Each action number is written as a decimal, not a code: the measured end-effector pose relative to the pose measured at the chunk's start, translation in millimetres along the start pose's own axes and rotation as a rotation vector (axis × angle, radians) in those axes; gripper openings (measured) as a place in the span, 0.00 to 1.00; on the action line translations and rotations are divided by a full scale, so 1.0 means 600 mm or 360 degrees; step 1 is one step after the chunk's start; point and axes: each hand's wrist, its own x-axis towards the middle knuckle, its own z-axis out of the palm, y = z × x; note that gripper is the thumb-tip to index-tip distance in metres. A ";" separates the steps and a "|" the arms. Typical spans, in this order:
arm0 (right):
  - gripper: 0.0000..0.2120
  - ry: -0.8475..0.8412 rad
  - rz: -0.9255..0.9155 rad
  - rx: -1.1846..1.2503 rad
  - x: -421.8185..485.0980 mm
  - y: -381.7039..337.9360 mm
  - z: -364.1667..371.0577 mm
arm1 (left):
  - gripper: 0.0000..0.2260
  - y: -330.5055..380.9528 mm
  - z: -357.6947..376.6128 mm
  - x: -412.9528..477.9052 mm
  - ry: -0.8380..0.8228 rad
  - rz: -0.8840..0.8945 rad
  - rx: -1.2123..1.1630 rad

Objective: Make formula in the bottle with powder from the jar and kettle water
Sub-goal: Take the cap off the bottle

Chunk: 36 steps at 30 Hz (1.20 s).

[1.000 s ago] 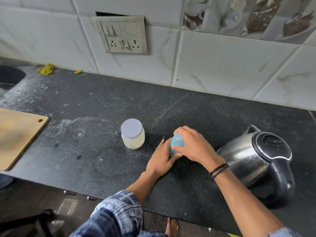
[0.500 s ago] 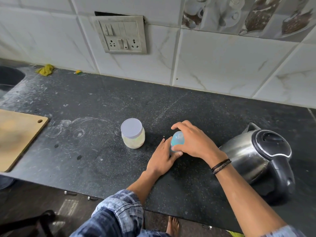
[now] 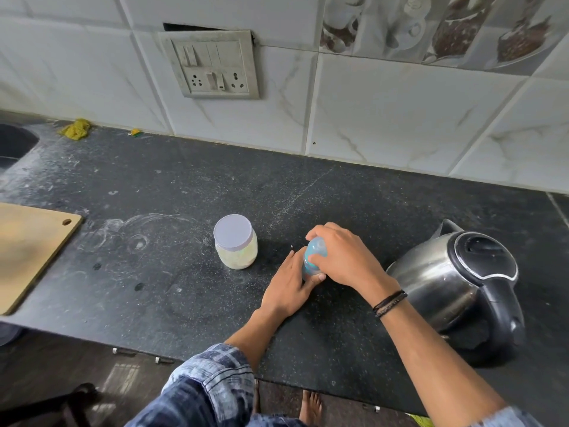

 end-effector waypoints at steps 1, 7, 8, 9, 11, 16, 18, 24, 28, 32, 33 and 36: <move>0.22 -0.0006 -0.0010 0.0041 0.000 0.001 -0.001 | 0.25 0.001 0.000 0.000 0.0008 0.0005 -0.0001; 0.25 0.0028 0.0033 0.0016 -0.005 -0.004 0.004 | 0.27 0.007 -0.005 0.001 -0.0030 0.0020 0.0007; 0.24 0.0008 0.0022 0.0007 -0.006 -0.002 0.006 | 0.27 0.009 -0.006 0.001 -0.0021 0.0030 -0.0014; 0.25 -0.0007 0.0007 0.0031 -0.008 -0.001 0.005 | 0.27 0.010 -0.006 0.000 -0.0019 0.0033 -0.0025; 0.30 -0.0005 -0.0022 0.0093 -0.008 0.001 -0.002 | 0.27 0.010 -0.007 0.000 -0.0031 0.0011 -0.0022; 0.27 0.0066 0.0090 0.0030 -0.006 0.000 -0.004 | 0.25 0.014 -0.010 -0.004 -0.0039 -0.0025 -0.0012; 0.22 0.0025 0.0079 0.0030 -0.009 0.000 -0.001 | 0.25 0.016 -0.012 -0.004 -0.0044 0.0001 -0.0037; 0.28 0.0026 0.0039 0.0073 -0.008 0.003 -0.002 | 0.27 0.022 -0.017 -0.004 -0.0068 -0.0019 -0.0039; 0.25 -0.0030 0.0013 0.0057 -0.009 0.005 0.003 | 0.25 0.026 -0.021 -0.003 -0.0075 -0.0010 -0.0097; 0.30 -0.0005 -0.0038 0.0104 -0.010 0.006 -0.001 | 0.26 0.027 -0.021 -0.004 -0.0087 -0.0028 -0.0089; 0.27 0.0025 -0.0021 0.0102 -0.011 0.004 0.001 | 0.25 0.027 -0.021 -0.004 -0.0088 -0.0029 -0.0085; 0.21 0.0008 -0.0017 0.0081 -0.011 0.004 0.005 | 0.24 0.028 -0.022 -0.004 -0.0078 -0.0016 -0.0102</move>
